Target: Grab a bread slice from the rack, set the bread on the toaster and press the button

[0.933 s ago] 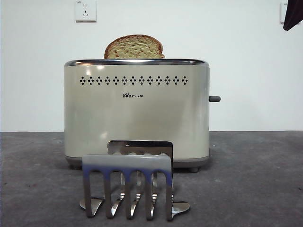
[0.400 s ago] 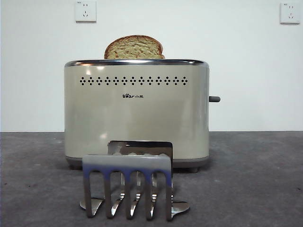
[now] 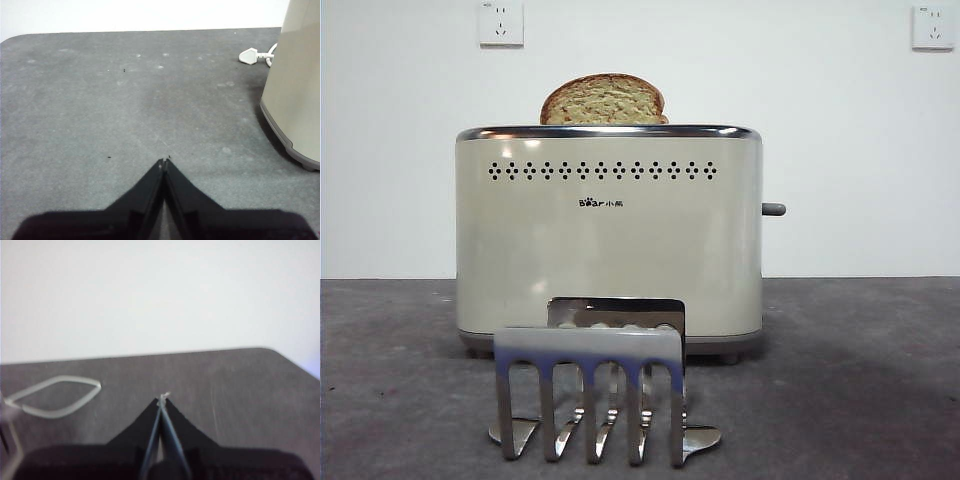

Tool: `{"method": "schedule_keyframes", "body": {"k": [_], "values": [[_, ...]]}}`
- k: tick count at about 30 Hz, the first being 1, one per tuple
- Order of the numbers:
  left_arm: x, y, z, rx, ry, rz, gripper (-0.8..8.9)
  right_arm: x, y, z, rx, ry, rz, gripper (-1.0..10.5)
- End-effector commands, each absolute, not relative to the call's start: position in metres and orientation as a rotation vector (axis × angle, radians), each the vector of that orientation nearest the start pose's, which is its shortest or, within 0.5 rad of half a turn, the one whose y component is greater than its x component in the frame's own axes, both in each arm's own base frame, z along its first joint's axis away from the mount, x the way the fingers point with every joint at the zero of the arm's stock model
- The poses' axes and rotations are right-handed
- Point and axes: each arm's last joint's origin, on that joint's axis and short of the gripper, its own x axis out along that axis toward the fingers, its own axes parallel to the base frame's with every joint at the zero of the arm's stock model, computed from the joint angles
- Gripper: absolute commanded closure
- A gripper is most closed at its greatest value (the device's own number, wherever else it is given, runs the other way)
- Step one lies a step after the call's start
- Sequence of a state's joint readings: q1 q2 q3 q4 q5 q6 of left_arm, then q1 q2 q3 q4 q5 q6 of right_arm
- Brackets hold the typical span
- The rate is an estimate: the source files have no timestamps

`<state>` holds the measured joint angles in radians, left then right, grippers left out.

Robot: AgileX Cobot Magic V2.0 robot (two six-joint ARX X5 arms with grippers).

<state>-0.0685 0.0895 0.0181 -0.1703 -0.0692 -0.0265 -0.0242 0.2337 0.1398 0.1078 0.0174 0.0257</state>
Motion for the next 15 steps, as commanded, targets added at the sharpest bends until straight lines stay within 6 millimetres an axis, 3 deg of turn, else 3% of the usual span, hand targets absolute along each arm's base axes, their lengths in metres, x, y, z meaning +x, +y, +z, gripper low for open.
{"method": "schedule_keyframes", "body": {"k": [1,10,15], "values": [[0.100,-0.005,0.144,0.000,0.241,0.003,8.17,0.106,-0.003,0.177,0.021,-0.001,-0.045,9.5],[0.100,-0.005,0.144,0.000,0.244,0.003,8.17,0.096,-0.004,0.150,-0.011,0.184,-0.094,9.5],[0.100,-0.005,0.142,0.001,0.258,0.003,8.17,0.096,-0.004,0.150,-0.057,0.184,-0.091,9.5]]}}
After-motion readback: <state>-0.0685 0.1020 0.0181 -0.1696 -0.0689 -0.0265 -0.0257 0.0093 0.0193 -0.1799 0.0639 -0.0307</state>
